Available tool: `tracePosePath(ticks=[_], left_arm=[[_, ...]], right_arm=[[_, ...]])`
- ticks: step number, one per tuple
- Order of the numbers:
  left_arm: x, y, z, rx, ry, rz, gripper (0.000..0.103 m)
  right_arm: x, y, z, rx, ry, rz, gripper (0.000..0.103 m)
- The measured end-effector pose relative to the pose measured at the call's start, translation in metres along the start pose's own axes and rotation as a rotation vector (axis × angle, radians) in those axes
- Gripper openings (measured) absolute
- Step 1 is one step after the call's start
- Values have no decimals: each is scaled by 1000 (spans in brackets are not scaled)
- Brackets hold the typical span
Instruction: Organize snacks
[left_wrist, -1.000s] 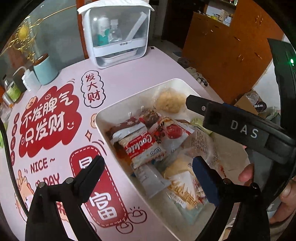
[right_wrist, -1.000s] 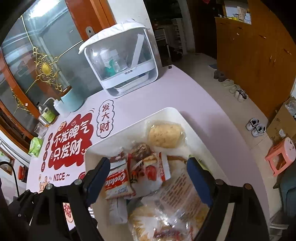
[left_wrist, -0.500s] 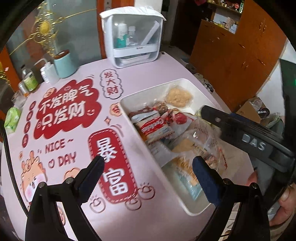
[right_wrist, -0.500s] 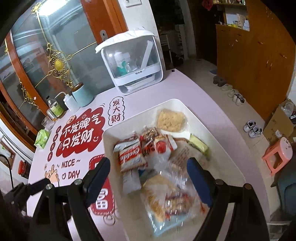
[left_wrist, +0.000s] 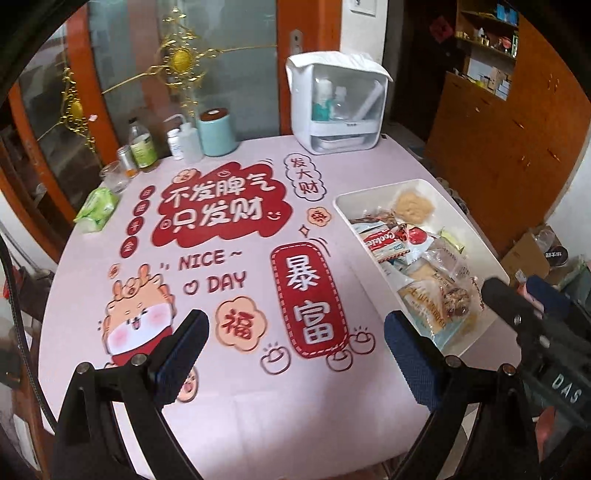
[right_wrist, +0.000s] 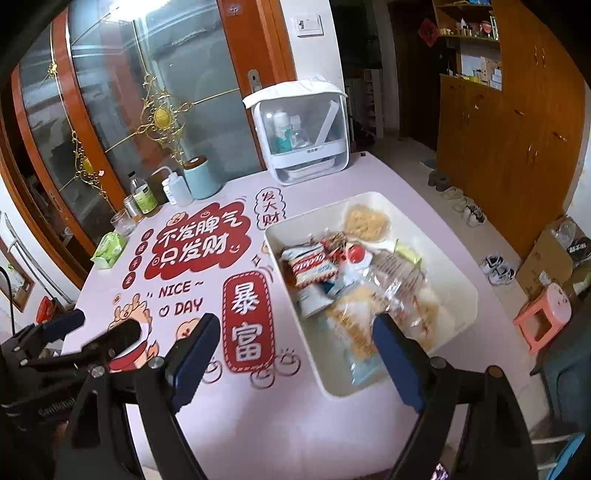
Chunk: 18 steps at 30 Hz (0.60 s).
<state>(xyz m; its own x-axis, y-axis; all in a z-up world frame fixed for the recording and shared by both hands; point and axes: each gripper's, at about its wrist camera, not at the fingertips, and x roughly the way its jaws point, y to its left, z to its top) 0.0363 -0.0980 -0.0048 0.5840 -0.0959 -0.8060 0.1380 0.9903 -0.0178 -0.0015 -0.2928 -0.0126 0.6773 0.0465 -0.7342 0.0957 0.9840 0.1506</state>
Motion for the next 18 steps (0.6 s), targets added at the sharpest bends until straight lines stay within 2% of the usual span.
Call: tracePosePath(ticks=[8, 18], left_arm=[[-30, 17, -5, -40, -60, 57, 95], [-30, 15, -18, -88, -28, 79, 95]], right_arm=[[-16, 18, -1, -40, -23, -21, 86], [-21, 19, -5, -68, -22, -20, 86]])
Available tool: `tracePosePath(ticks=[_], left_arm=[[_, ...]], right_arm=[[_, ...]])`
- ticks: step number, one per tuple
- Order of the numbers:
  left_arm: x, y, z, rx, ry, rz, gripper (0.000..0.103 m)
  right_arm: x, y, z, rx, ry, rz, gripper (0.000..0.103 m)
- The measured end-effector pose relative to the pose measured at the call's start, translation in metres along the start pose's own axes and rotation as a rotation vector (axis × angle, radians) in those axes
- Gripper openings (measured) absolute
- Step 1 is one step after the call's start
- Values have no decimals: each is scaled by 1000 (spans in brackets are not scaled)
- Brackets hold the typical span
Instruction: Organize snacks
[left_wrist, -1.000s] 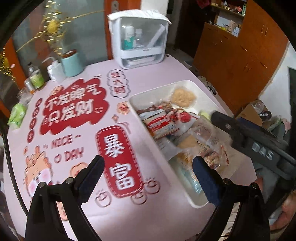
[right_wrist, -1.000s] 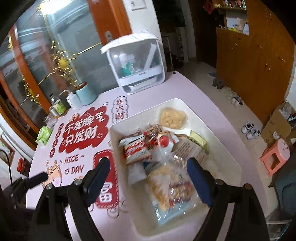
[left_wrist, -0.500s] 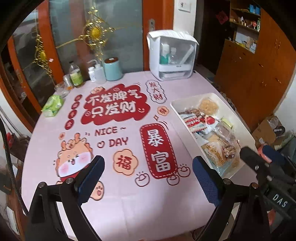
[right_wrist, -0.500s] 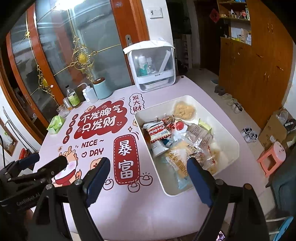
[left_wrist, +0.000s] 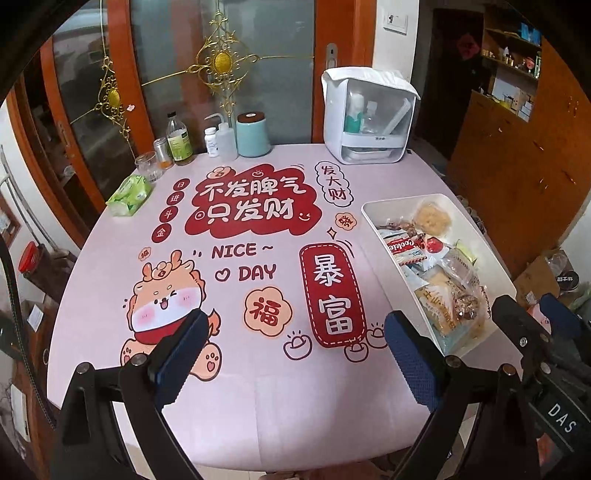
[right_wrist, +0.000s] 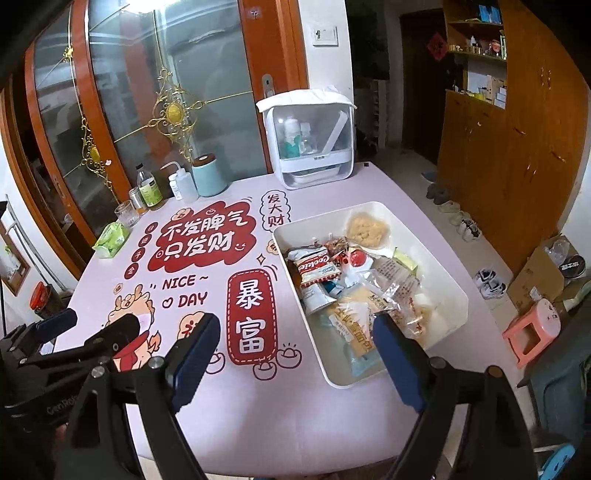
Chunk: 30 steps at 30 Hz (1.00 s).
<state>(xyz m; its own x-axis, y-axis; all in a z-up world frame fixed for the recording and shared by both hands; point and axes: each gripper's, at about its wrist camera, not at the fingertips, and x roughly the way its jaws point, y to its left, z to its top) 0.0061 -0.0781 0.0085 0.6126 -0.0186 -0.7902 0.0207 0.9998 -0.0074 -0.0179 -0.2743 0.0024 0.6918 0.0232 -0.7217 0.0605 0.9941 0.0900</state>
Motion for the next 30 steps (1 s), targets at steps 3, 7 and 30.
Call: tracePosePath(ticks=[3, 7, 30], left_arm=[[-2, -3, 0, 2, -5, 18, 95], [-5, -7, -2, 7, -10, 29, 95], [0, -19, -9, -10, 22, 43, 95]], right_arm=[[-1, 0, 1, -13, -6, 0, 86], [-2, -1, 1, -24, -11, 10, 86], [3, -14, -3, -61, 14, 15, 86]])
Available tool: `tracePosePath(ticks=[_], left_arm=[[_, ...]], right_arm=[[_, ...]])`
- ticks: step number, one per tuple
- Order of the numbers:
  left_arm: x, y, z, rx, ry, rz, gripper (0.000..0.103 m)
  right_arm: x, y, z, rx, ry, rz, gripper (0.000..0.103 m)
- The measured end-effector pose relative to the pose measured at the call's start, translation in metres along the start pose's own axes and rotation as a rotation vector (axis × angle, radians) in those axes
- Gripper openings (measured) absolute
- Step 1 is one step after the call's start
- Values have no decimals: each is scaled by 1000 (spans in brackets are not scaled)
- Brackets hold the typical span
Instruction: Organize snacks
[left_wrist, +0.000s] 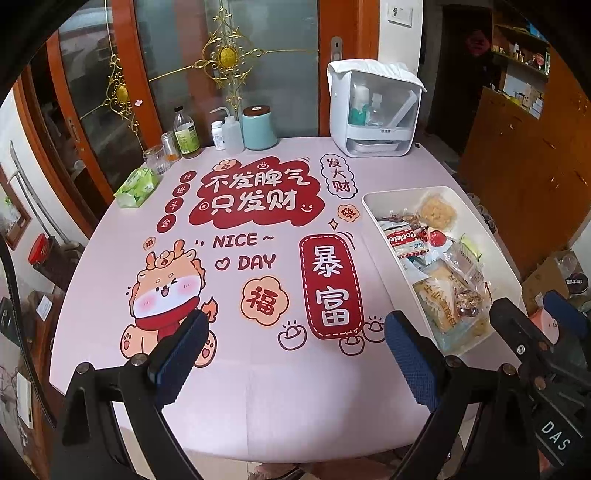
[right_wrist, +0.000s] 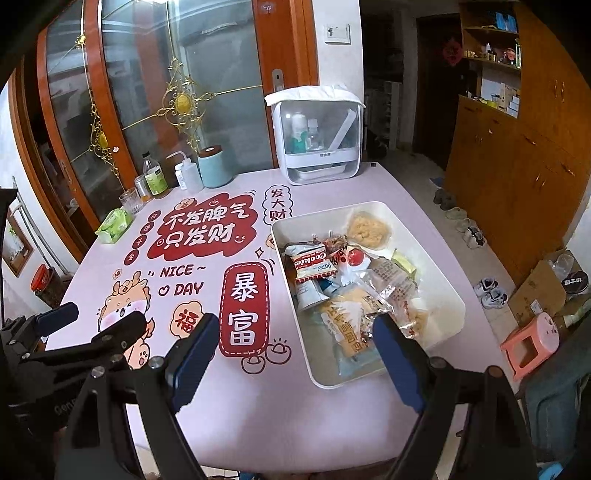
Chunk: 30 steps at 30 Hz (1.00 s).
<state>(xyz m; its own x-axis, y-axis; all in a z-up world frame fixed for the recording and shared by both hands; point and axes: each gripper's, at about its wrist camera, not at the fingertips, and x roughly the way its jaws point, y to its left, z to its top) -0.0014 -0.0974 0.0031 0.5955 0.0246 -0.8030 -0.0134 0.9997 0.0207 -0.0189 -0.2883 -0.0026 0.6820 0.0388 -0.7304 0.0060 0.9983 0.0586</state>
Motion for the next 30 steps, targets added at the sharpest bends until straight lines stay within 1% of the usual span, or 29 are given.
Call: tracePosePath(ticks=[11, 30], left_arm=[[5, -6, -2, -8, 15, 10, 95], [17, -13, -1, -1, 33, 13, 95]], right_arm=[[8, -5, -2, 4, 24, 1, 86], [16, -13, -3, 12, 36, 7, 86]])
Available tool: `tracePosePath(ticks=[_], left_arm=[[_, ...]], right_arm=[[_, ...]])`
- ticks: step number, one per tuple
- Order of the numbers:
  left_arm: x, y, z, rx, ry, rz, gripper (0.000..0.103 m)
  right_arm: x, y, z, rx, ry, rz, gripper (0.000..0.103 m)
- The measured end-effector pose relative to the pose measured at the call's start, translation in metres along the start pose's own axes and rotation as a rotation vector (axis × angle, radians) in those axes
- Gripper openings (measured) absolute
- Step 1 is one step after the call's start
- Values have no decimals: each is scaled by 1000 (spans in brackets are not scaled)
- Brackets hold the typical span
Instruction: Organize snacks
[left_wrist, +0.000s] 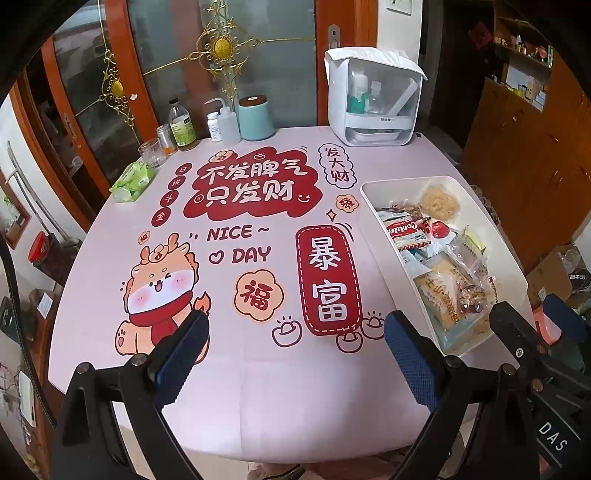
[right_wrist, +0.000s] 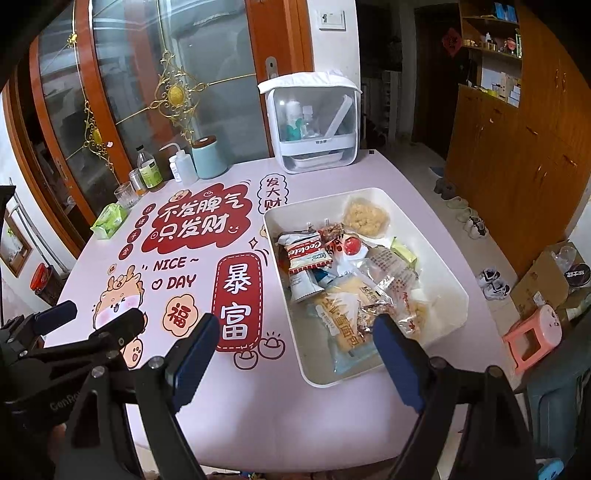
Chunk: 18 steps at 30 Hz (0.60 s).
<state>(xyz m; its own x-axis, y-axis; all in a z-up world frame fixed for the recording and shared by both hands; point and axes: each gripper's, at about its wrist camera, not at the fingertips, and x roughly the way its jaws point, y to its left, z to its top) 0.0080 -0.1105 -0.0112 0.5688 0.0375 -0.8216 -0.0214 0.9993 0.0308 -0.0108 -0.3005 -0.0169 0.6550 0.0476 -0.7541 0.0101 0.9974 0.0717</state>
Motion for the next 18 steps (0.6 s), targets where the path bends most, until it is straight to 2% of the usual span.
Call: tracePosePath(ticks=[18], left_arm=[[6, 2, 0, -4, 14, 5, 95]], right_arm=[[9, 1, -1, -5, 10, 9, 86]])
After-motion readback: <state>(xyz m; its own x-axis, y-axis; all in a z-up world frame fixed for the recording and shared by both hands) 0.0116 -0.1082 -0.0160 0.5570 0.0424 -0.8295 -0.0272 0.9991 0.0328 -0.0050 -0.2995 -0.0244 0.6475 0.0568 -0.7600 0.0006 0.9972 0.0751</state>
